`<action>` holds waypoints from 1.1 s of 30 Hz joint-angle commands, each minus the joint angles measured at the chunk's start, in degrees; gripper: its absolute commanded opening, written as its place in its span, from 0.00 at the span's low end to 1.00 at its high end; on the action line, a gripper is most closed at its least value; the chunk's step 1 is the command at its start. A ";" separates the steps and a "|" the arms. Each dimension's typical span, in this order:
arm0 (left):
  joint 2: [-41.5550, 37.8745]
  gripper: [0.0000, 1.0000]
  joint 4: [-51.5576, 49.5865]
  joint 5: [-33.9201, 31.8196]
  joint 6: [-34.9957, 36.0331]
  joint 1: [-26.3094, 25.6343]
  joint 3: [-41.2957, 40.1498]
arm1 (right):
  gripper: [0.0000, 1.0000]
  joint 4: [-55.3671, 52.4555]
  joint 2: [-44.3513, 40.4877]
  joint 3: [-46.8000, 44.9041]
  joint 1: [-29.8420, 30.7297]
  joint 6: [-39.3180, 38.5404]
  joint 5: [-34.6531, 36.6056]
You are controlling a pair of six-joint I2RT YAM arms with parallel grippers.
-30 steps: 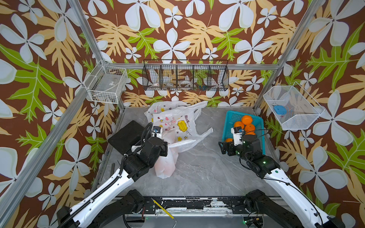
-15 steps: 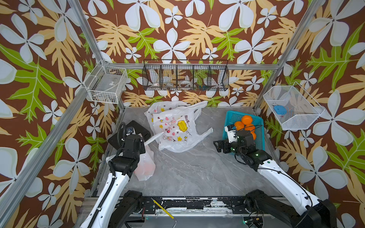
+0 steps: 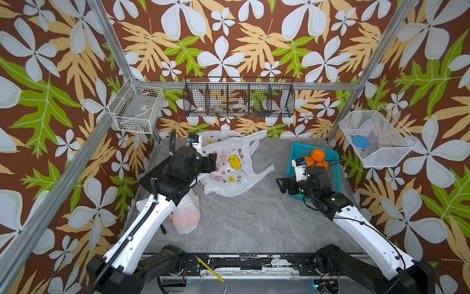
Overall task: Place the oranges into plastic bags & tie knots
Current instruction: Pick up the plastic bag.
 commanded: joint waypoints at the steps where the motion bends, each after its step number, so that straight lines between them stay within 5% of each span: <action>1: 8.51 0.77 4.77 -2.10 -1.41 -4.62 4.23 | 0.96 2.60 -0.58 -0.64 0.09 1.75 0.61; 16: 53.28 0.76 7.69 -4.20 -6.82 -10.49 34.24 | 0.96 1.98 -3.95 -3.29 0.00 1.77 1.46; 23: 62.53 0.73 5.77 -9.14 -7.43 -10.61 42.01 | 0.96 0.59 -5.95 -4.06 -0.09 1.33 2.41; 33: 69.22 0.60 2.77 -7.97 -7.64 -9.49 47.50 | 0.96 -0.77 -7.17 -4.52 -0.10 0.63 3.48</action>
